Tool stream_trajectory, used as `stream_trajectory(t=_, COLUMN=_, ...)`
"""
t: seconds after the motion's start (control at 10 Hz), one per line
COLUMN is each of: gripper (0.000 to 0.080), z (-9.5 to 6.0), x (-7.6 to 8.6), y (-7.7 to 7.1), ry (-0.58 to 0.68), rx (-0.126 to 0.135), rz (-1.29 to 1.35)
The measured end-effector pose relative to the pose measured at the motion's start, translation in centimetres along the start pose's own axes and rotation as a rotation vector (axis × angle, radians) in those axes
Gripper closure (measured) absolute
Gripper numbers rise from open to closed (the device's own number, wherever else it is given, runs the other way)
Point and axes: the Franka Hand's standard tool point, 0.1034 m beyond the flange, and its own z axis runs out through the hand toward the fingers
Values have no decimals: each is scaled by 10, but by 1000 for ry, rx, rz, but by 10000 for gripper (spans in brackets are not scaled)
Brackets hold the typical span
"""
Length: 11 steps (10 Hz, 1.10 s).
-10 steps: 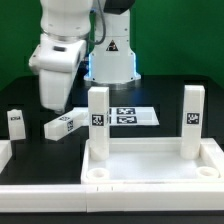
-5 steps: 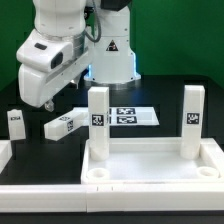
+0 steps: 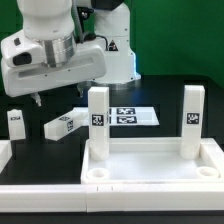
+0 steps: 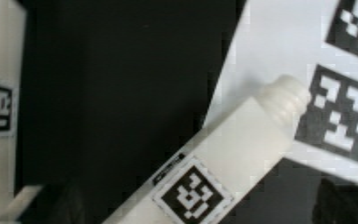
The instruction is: Assemble desk
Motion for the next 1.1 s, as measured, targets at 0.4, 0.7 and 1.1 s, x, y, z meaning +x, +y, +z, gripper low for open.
stream_trajectory(t=0.4, gripper=151, z=3, x=2, y=-7, ry=-20, rx=64, rz=348)
stream_trajectory(t=0.7, gripper=151, z=8, x=16, y=-5, ry=-53, rx=177, rz=727)
stream_trajectory(t=1.1, gripper=151, z=8, x=19, y=-11, ry=-46, rx=189, rz=760)
